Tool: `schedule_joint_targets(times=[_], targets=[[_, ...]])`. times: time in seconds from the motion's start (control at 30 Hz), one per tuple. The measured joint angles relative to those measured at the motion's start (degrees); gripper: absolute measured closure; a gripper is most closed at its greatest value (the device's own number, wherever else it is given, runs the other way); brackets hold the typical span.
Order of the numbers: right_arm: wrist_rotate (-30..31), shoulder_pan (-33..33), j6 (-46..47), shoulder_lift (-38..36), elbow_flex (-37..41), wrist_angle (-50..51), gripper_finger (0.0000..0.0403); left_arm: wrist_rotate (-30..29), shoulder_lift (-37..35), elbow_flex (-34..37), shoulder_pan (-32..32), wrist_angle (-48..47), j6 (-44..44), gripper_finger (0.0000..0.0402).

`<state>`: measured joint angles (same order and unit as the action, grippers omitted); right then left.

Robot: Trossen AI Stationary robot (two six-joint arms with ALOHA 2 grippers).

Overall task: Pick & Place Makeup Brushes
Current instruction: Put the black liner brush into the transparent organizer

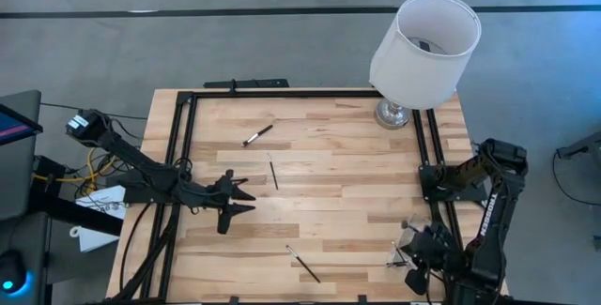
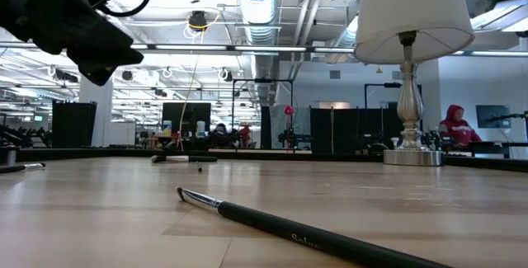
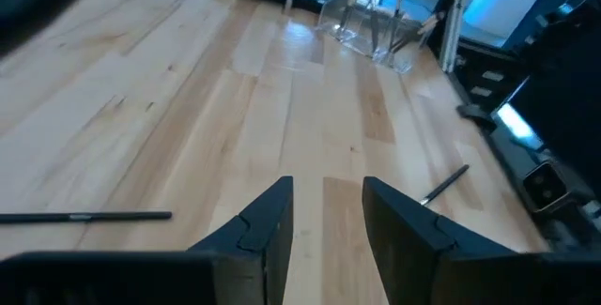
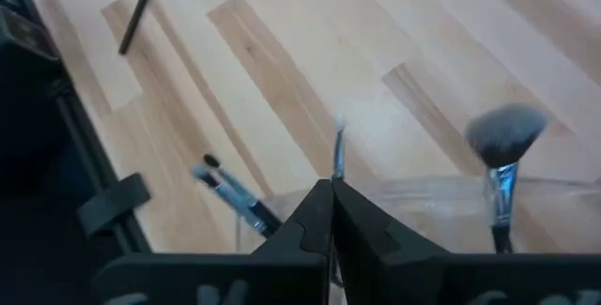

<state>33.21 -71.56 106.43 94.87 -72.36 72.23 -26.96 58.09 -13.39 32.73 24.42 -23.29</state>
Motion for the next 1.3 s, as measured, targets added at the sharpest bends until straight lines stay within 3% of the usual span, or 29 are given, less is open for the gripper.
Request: schedule_joint_targets(times=[0.17,0.43,0.57,0.73,0.9,1.1,1.3], targets=[[1.28,1.26,-1.91,0.00,0.00,-0.27,0.0402,-2.88,-0.01,-1.46,0.07,-9.73,-1.41,0.0283],[12.53,3.10,-11.00,0.02,-3.83,-0.57,0.0402,-7.86,0.44,-12.43,-0.79,-37.14,-6.06,0.0308],[23.24,5.66,-20.76,0.02,-6.24,-0.66,0.0402,-8.61,1.96,-14.93,-5.59,-39.59,-5.14,0.0308],[33.12,12.10,-30.11,0.02,-6.88,-1.39,0.0402,-1.69,5.54,-15.58,-11.81,-39.90,-4.22,0.0292],[30.94,21.14,-37.60,0.03,-5.42,-7.34,0.0402,0.18,10.03,-15.58,-14.40,-39.54,-5.24,0.0261],[26.24,29.75,-53.86,0.07,-1.74,-21.38,0.0402,0.54,14.18,-15.59,-23.08,-36.10,-11.72,0.0209],[23.21,34.64,-60.37,0.07,1.34,-27.29,0.0402,8.62,18.81,-15.61,-32.99,-28.22,-13.02,0.0163]])
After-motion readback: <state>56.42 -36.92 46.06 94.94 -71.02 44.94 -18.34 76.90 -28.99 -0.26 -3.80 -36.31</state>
